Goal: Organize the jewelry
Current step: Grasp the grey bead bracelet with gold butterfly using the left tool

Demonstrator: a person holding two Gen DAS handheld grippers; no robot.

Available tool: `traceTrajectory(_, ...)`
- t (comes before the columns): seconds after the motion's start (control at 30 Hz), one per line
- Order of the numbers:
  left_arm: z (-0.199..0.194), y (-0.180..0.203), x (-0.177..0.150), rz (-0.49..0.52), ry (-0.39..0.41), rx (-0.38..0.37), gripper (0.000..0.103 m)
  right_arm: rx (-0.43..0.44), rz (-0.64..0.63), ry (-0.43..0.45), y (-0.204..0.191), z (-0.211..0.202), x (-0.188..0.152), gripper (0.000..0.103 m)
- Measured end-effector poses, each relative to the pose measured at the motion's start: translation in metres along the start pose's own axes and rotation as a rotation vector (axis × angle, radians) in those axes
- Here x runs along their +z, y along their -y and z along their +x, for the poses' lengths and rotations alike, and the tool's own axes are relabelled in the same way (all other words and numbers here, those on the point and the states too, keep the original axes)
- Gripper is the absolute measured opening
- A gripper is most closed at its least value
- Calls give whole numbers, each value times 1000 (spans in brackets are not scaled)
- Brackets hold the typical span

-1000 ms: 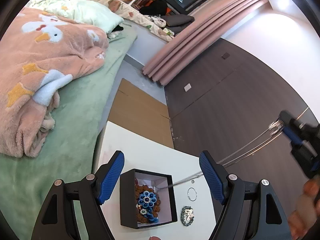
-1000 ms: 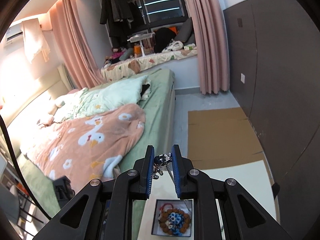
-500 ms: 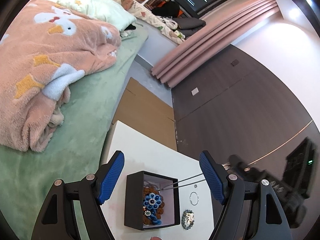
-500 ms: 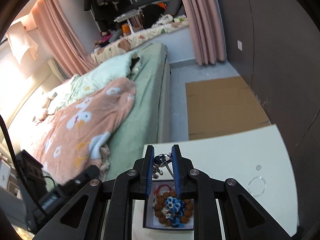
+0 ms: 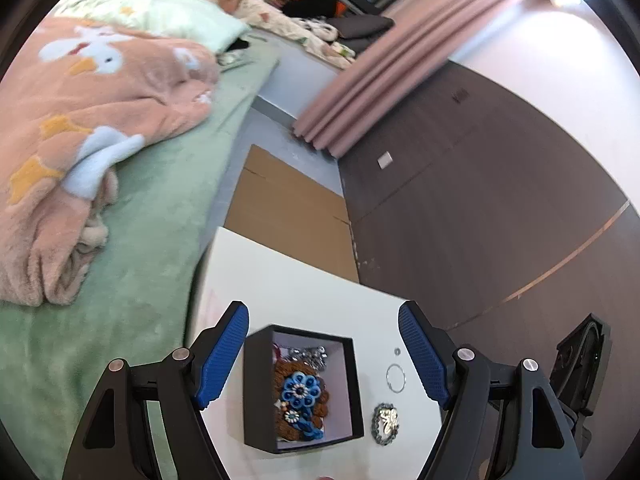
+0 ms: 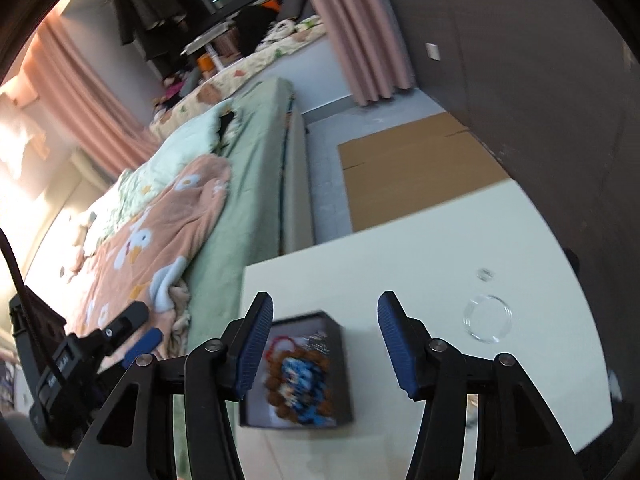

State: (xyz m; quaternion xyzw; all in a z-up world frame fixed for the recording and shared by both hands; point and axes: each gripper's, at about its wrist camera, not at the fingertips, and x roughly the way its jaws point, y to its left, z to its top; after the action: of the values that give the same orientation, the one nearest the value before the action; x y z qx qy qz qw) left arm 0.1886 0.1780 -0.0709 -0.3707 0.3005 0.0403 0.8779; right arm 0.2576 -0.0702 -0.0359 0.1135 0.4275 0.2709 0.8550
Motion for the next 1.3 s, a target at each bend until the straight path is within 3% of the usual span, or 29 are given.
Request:
traceTrajectory(0.33,30,51,-37,193,-96,-4,78,-68,148,28,82,-44,-28,56)
traceTrajectory(0.57,46,91,-72,391,-117,5,78,-69,203,45,117,-58,-48,76)
traceTrajectory(0.93,79,126,-123,617,-177,22,78,-93,287,11,175,-57,-79,77)
traceTrajectory(1.13,96,136,-144,673,-229,30,65,-106,312,9,203,-61,-93,77)
traceTrajectory(1.3,116,139,-164,716,-277,60,47,-110,331,13,224,-64,-100,77)
